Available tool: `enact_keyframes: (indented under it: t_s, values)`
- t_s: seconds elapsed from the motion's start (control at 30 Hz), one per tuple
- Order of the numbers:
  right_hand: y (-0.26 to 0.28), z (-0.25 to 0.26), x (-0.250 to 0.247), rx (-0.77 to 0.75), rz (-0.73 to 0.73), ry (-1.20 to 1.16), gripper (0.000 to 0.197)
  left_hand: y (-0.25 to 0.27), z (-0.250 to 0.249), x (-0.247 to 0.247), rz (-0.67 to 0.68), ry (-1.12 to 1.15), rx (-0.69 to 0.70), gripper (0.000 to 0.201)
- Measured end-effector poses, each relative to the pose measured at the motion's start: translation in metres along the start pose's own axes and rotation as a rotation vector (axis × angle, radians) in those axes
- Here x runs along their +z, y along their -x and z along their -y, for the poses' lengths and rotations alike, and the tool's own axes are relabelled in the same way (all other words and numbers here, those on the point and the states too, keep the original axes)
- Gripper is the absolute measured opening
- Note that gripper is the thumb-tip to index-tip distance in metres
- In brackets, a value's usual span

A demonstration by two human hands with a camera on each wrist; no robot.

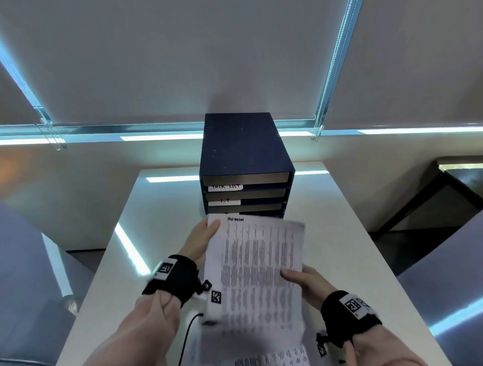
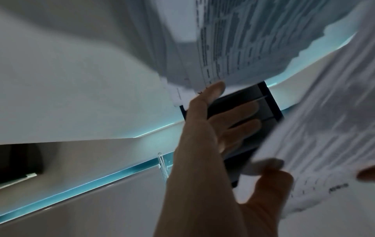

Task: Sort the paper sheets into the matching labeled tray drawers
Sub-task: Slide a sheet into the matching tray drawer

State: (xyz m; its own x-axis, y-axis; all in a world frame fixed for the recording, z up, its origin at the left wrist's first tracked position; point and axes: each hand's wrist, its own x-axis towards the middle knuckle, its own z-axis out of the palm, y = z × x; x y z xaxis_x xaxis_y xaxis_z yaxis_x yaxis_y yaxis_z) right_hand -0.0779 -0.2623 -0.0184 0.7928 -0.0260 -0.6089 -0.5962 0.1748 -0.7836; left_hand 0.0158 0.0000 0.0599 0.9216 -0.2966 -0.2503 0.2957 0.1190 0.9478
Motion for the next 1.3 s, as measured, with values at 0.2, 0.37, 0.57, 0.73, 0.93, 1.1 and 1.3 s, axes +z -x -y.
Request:
enact_keyframes:
  t_s: [0.2, 0.37, 0.57, 0.73, 0.93, 1.1, 1.3]
  values:
    - [0.019, -0.006, 0.008, -0.024, 0.037, -0.058, 0.099, -0.013, -0.022, -0.009, -0.105, 0.224, -0.163, 0.035]
    - [0.034, -0.007, 0.020, -0.025, 0.017, -0.094, 0.048, -0.014, -0.023, -0.010, -0.070, 0.219, -0.170, 0.026]
    - [0.032, -0.013, 0.026, -0.025, -0.013, -0.161, 0.047, -0.021, -0.024, -0.014, -0.047, 0.189, -0.177, 0.025]
    - [0.022, -0.025, 0.020, -0.053, -0.018, -0.186, 0.068, -0.031, -0.017, -0.014, -0.075, 0.161, -0.204, 0.033]
    - [-0.003, -0.046, 0.000, 0.029, -0.095, -0.119, 0.069, -0.038, 0.057, -0.015, -0.270, -0.424, -0.426, 0.052]
    - [-0.052, -0.025, -0.026, 0.143, -0.149, 0.106, 0.069, -0.032, 0.093, -0.007, -0.287, -0.203, -0.528, 0.032]
    - [-0.109, 0.026, -0.034, 0.155, -0.019, 0.293, 0.049, -0.034, 0.095, 0.006, -0.371, -0.047, -0.491, 0.008]
